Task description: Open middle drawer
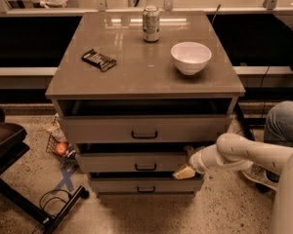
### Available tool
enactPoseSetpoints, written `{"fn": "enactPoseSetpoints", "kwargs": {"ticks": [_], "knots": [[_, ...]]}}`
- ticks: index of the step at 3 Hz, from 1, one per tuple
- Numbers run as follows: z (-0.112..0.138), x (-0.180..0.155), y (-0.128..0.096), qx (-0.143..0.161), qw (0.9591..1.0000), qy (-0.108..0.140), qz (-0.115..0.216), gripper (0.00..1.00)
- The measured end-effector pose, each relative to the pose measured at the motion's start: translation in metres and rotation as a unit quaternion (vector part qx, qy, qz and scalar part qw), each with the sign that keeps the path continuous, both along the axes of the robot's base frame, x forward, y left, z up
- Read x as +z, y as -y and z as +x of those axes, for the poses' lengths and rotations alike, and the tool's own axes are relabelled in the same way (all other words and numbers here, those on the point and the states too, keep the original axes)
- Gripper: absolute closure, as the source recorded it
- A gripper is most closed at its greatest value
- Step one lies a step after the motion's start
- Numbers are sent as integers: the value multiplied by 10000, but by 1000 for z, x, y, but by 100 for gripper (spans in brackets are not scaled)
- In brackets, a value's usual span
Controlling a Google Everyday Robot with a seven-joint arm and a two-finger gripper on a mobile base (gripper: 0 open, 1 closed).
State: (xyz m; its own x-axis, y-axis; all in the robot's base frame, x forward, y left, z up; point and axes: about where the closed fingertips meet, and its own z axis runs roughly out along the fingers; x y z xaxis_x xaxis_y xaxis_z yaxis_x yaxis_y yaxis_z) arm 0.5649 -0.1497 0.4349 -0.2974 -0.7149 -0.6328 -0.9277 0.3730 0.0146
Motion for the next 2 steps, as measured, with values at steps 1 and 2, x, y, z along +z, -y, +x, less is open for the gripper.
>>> {"fn": "enactPoseSetpoints", "kwargs": {"ticks": [1,2], "knots": [[0,5,0,-1,10000,0,0,71],[0,9,0,-1,10000,0,0,94]]}}
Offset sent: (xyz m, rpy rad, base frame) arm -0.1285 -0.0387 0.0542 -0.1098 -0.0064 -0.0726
